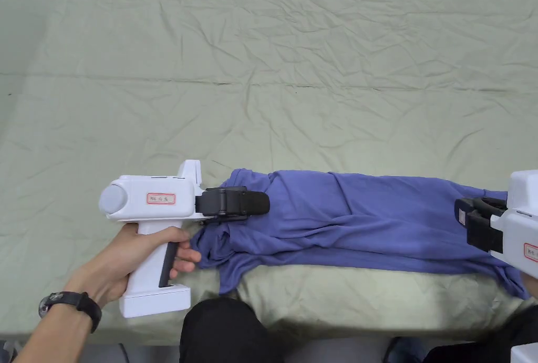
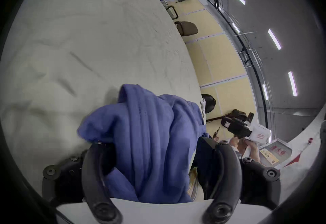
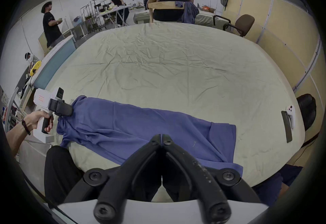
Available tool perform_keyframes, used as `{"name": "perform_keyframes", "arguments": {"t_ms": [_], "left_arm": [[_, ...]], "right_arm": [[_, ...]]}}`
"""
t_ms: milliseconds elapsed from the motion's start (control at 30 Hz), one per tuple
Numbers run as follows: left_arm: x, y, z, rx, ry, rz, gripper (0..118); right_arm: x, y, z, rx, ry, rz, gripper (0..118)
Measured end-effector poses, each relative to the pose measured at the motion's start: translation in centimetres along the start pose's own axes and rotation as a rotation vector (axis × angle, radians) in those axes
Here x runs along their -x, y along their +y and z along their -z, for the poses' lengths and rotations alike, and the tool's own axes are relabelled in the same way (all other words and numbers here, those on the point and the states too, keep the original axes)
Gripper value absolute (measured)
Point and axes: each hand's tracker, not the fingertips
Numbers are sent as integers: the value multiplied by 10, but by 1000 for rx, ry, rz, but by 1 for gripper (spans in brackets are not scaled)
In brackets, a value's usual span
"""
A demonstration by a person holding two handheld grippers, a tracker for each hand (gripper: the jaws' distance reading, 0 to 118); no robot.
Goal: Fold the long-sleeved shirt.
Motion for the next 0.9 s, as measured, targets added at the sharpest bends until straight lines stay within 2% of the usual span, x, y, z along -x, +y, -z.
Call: {"name": "perform_keyframes", "arguments": {"t_ms": [67, 100, 133, 167, 200, 233, 333, 500, 600, 733, 900], "left_arm": [[-2, 1, 7, 6, -3, 4, 79], [-4, 2, 7, 7, 1, 10, 69], [-5, 2, 7, 7, 14, 12, 69], [-6, 2, 7, 12, 48, 6, 63], [-7, 1, 8, 22, 114, 9, 50], [-10, 0, 10, 43, 159, 35, 26], [-16, -3, 12, 24, 126, 26, 20], [-21, -2, 5, 8, 191, 37, 19], [-26, 3, -21, -18, 212, 61, 18], [-22, 14, -64, -34, 355, 85, 18], [-10, 27, -120, -88, 477, 37, 18]], "right_arm": [[-2, -1, 1, 1, 6, 5, 1], [-3, -1, 1, 1, 6, 8, 1], [-4, -2, 0, 0, 7, 11, 1], [-5, -2, 0, -2, 8, 15, 1], [-7, -2, 0, -4, 9, 18, 1], [-8, -2, 0, -5, 9, 21, 1], [-12, -1, 0, -9, 8, 30, 1], [-15, 2, -2, -25, 10, 41, 1], [-15, 3, -3, -33, 12, 47, 1], [-16, 4, -4, -42, 17, 57, 1], [-15, 4, -3, -48, 25, 64, 1]]}}
